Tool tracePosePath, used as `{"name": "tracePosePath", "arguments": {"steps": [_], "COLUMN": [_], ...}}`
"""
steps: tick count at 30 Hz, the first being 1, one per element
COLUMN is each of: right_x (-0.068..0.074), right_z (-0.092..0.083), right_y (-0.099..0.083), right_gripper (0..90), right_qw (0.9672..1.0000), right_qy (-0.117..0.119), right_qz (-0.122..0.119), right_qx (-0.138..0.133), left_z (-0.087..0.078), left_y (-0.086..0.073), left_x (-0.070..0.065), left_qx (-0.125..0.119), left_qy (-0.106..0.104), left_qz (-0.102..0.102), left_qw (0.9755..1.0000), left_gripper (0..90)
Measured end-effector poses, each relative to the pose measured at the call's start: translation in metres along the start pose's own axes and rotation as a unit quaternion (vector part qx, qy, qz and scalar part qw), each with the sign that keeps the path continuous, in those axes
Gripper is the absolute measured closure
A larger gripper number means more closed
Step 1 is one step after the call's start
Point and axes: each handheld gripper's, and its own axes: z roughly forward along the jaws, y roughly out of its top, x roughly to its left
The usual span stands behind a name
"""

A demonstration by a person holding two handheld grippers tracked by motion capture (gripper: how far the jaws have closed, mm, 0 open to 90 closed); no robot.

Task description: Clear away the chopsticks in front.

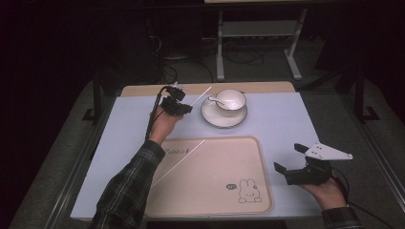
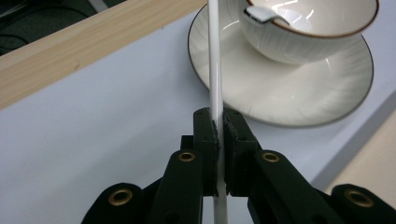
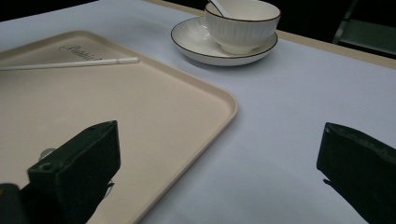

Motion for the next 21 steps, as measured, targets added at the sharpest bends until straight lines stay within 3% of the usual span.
{"name": "tracePosePath", "arguments": {"steps": [11, 16, 21], "right_x": [0.0, 0.001, 0.002], "right_z": [0.001, 0.001, 0.001], "right_y": [0.0, 0.001, 0.001], "right_gripper": [0.0, 0.0, 0.0], "right_qw": [1.0, 1.0, 1.0], "right_qy": [-0.001, -0.002, -0.001], "right_qz": [-0.001, -0.003, -0.004], "right_qx": [0.001, 0.002, 0.004], "left_z": [-0.05, -0.066, -0.076], "left_y": [-0.049, -0.071, -0.095], "left_x": [-0.015, -0.028, -0.046], "left_qx": [-0.009, -0.014, -0.003], "left_qy": [-0.019, -0.027, -0.031], "left_qz": [-0.007, -0.009, 0.004], "left_qw": [0.9998, 0.9995, 0.9995], "left_gripper": [84.7, 84.7, 84.7]}}
